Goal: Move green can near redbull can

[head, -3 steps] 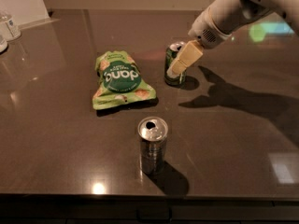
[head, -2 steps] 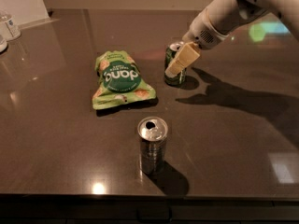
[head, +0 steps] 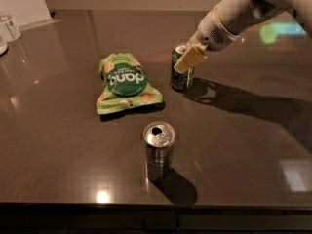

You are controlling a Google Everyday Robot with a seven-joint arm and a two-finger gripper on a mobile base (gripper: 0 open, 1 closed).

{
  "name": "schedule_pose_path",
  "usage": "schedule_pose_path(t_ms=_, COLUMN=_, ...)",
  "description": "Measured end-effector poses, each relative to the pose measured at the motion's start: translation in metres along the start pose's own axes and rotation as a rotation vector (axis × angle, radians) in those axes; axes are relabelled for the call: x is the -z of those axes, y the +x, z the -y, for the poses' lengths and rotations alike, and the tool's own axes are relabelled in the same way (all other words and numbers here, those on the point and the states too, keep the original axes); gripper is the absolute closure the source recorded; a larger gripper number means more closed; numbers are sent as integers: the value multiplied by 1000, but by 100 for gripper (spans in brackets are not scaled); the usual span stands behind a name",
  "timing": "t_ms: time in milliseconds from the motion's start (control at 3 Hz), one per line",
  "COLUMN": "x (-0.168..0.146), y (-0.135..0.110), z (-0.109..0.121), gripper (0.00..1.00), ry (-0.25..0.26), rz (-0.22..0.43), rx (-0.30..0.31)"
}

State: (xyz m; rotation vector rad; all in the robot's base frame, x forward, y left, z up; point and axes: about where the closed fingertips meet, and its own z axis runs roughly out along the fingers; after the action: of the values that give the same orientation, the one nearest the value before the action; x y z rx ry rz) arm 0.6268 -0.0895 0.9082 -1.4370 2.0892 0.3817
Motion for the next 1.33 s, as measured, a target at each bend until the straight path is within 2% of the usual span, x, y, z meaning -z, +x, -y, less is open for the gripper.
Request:
schedule_pose_path(t_ms=333, x=14, y=-2, z=-13, gripper=88, ry=-25, rz=6, rx=40)
schedule_pose_path(t_ms=667, x=36, y=2, z=-31, gripper=100, ry=-52, rz=11, rx=100)
schedule_pose_path(t_ms=1000, x=59, y=8, z=-46, gripper=100, ry=-77, rz=30, rx=149)
schedule_pose_path(t_ms=1333, x=59, y=8, z=-46, gripper=100, ry=-78, rz=30, rx=149)
